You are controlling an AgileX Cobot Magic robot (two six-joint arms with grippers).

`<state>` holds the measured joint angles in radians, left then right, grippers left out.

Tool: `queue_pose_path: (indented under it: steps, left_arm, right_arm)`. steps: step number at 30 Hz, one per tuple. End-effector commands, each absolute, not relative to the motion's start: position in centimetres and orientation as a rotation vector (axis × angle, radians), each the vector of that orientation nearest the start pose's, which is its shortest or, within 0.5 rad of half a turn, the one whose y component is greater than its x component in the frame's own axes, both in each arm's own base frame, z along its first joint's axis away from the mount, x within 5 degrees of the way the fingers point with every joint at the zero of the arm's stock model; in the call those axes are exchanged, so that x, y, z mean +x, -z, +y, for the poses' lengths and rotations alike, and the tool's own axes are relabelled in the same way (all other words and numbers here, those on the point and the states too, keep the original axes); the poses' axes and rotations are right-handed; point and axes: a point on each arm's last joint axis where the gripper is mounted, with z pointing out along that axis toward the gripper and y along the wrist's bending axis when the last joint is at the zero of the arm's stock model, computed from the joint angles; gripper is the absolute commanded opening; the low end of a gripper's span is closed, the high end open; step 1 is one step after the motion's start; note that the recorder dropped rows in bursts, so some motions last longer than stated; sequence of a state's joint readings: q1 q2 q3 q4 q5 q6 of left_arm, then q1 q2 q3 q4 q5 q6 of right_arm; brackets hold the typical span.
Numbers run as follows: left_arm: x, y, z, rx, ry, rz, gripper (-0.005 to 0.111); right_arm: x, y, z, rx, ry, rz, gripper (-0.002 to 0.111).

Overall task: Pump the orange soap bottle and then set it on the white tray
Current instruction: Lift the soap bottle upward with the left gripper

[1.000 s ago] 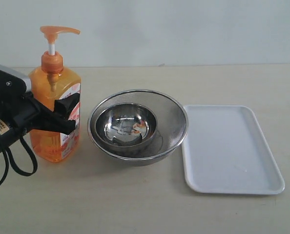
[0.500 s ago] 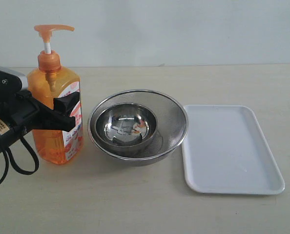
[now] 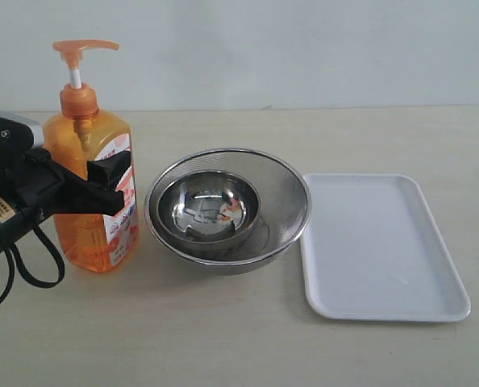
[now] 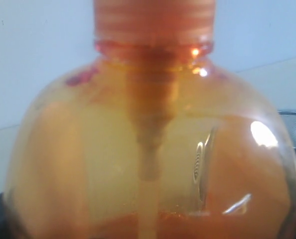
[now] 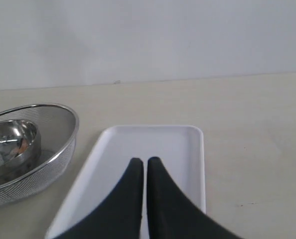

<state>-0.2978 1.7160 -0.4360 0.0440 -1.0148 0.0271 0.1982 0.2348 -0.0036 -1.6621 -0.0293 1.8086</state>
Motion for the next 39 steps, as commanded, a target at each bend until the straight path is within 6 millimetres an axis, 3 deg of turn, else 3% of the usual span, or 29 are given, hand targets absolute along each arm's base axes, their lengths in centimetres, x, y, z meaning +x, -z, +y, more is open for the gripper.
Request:
queue_pose_path:
  steps: [1,11,39]
  left_arm:
    - [27.06,-16.75,-8.58,0.28,0.226,1.628,0.005]
    - [26.49,-16.58,-7.92,0.163,0.259,1.623,0.005]
    - [26.55,-17.05,-7.86,0.145,0.263,1.563,0.005]
  right_arm:
    - [7.21,-19.75,2.16,-0.1,-0.323,1.729,0.0]
    - [7.15,-19.73,2.36,-0.118,-0.343,1.731,0.0]
    - [6.98,-19.7,2.84,-0.116,-0.428,1.742,0.0]
